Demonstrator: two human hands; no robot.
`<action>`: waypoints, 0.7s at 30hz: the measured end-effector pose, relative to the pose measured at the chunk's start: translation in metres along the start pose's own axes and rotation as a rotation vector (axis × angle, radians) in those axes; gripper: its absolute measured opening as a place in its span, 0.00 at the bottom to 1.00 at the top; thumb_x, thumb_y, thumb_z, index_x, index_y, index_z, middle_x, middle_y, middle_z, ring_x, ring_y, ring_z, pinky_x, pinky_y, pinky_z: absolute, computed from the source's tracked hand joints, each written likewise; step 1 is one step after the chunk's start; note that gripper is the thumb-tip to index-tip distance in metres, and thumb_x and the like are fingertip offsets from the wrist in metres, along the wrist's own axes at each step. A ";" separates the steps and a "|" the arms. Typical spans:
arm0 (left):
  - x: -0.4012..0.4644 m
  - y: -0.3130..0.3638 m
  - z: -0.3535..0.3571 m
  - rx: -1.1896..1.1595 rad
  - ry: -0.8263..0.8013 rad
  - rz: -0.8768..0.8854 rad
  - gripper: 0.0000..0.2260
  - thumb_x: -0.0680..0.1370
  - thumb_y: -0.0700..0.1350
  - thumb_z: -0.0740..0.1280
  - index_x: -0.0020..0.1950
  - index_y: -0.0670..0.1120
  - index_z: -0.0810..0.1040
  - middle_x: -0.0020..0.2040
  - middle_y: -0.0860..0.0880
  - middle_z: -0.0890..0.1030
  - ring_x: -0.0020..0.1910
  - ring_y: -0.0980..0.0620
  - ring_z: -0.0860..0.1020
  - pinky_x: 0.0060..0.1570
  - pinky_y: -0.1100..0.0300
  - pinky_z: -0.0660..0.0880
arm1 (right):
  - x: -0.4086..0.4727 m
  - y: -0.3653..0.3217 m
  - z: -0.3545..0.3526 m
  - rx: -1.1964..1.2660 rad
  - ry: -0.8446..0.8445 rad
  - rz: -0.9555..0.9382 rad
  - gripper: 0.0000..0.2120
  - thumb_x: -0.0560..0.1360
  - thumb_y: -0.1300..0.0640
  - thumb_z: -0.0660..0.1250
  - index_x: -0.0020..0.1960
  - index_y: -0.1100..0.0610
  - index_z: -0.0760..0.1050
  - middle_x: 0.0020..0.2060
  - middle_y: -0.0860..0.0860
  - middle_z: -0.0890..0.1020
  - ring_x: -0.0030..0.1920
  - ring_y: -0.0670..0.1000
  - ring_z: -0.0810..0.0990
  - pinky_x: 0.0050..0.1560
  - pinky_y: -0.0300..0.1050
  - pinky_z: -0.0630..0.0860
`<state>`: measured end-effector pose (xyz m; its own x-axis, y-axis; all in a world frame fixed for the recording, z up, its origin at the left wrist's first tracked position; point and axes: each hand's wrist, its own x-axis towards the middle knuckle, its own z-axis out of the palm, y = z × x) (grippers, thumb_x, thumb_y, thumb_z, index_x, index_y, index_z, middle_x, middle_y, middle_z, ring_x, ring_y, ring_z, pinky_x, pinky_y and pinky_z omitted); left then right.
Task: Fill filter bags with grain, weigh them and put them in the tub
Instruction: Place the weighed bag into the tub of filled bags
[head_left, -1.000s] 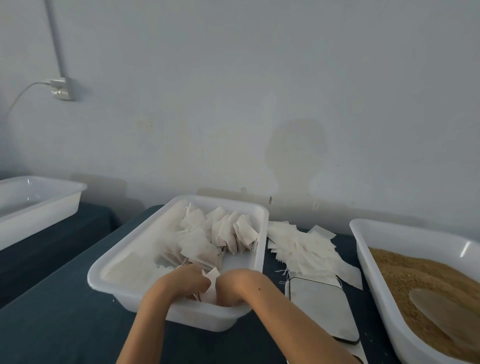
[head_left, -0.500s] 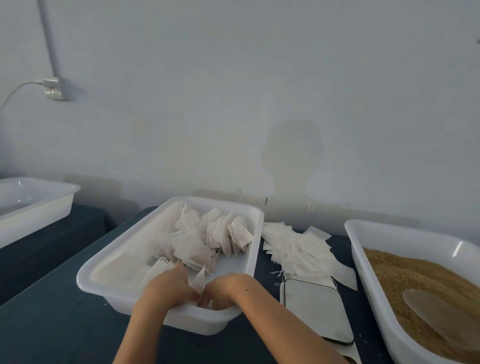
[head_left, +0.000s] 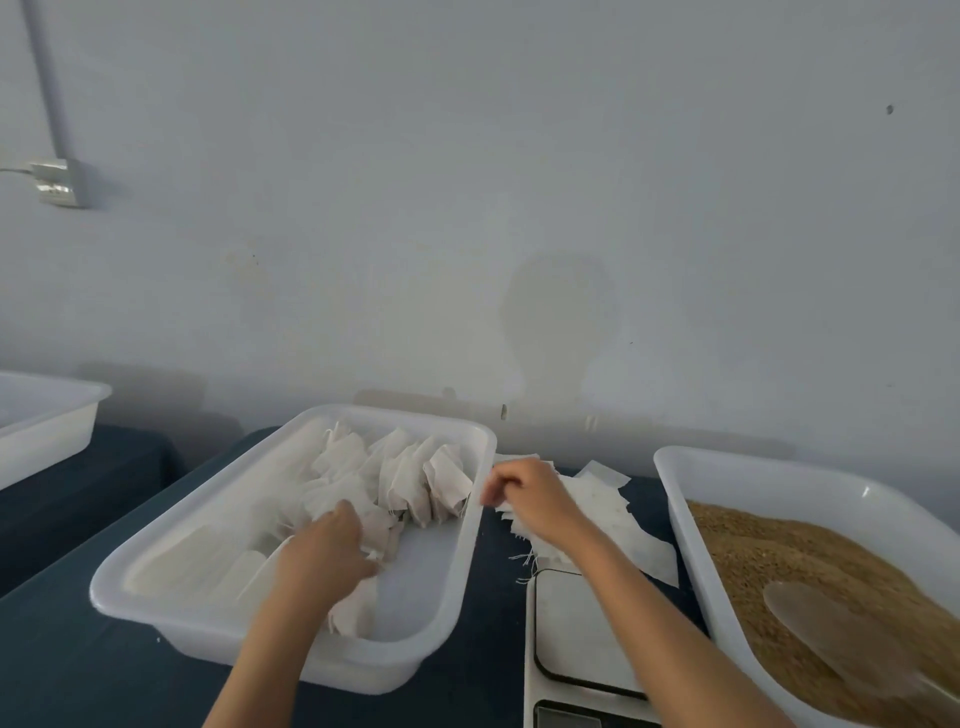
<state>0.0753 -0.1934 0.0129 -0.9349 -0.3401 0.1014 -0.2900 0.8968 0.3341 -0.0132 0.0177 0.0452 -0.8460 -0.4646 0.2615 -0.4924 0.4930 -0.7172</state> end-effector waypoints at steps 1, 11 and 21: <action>0.003 0.007 -0.001 -0.026 0.044 0.023 0.11 0.73 0.48 0.67 0.48 0.47 0.66 0.46 0.51 0.74 0.48 0.50 0.74 0.41 0.60 0.66 | 0.002 0.016 -0.008 -0.002 0.072 0.055 0.21 0.67 0.74 0.53 0.32 0.54 0.78 0.32 0.45 0.80 0.35 0.42 0.78 0.47 0.41 0.74; 0.031 0.047 0.011 -0.058 0.037 0.179 0.11 0.74 0.48 0.66 0.41 0.53 0.64 0.44 0.54 0.73 0.43 0.53 0.71 0.41 0.62 0.65 | 0.012 0.121 -0.024 -0.298 0.193 0.608 0.19 0.76 0.50 0.65 0.62 0.58 0.68 0.62 0.55 0.71 0.64 0.58 0.69 0.61 0.50 0.69; 0.029 0.038 0.024 -0.133 -0.034 0.180 0.06 0.74 0.47 0.67 0.46 0.52 0.70 0.48 0.54 0.78 0.47 0.54 0.76 0.45 0.63 0.71 | 0.016 0.122 -0.030 -0.433 0.254 0.624 0.09 0.79 0.61 0.58 0.51 0.60 0.77 0.51 0.56 0.79 0.51 0.56 0.77 0.43 0.42 0.70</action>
<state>0.0319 -0.1621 0.0059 -0.9762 -0.1660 0.1395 -0.0904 0.8964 0.4340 -0.0931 0.0921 -0.0187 -0.9865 0.1473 0.0709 0.0958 0.8725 -0.4792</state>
